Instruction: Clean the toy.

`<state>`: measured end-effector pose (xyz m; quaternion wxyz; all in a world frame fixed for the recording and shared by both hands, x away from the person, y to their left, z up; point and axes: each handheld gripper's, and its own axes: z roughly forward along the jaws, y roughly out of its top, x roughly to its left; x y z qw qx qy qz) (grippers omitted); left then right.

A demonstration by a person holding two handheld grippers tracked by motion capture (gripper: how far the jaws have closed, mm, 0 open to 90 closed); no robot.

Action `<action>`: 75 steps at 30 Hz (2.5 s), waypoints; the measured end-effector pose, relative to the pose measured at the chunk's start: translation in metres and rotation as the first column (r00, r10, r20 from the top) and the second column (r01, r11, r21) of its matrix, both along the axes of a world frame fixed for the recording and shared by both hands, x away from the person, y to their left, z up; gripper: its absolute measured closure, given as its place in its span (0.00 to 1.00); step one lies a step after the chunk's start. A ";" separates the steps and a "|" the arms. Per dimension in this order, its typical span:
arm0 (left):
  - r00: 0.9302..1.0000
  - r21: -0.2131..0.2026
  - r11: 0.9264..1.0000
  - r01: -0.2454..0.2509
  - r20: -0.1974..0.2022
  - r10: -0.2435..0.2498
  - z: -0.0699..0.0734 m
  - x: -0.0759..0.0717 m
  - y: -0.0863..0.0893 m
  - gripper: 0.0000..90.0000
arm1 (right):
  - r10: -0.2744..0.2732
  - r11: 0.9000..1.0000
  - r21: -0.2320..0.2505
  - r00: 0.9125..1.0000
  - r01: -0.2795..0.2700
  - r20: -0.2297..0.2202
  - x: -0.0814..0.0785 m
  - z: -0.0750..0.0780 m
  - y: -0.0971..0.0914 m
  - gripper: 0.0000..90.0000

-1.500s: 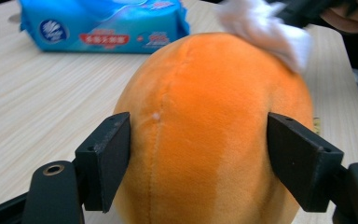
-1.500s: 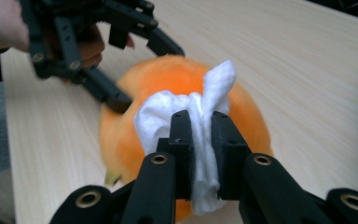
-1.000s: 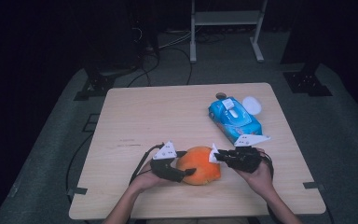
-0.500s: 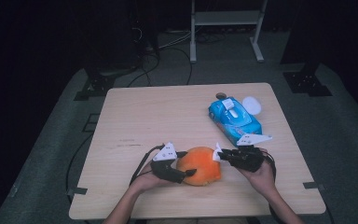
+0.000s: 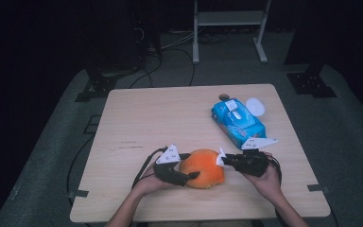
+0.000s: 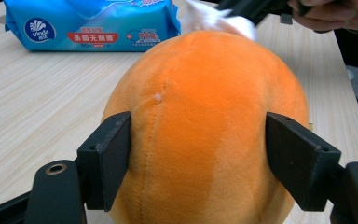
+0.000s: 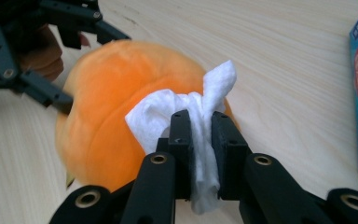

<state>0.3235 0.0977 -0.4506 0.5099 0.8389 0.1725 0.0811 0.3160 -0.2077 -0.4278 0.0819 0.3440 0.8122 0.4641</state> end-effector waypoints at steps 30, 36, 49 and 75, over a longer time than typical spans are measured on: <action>1.000 0.001 1.000 0.018 -0.001 -0.018 0.009 0.000 0.006 0.15 | 0.102 0.993 -0.062 0.992 -0.097 0.073 -0.026 0.008 0.012 0.86; 0.998 0.040 0.997 0.059 0.019 -0.059 0.008 -0.004 -0.002 0.31 | 0.086 0.995 -0.055 0.988 -0.079 0.129 -0.029 0.024 0.013 0.87; 0.998 0.080 0.995 0.063 -0.017 -0.062 0.001 -0.005 -0.002 0.32 | 0.087 0.994 -0.073 0.991 -0.079 0.103 -0.014 0.022 0.017 0.87; 0.997 0.014 0.997 0.074 0.011 -0.075 0.004 -0.010 -0.010 0.30 | 0.034 0.999 0.011 0.999 -0.034 0.011 -0.005 -0.001 -0.009 0.87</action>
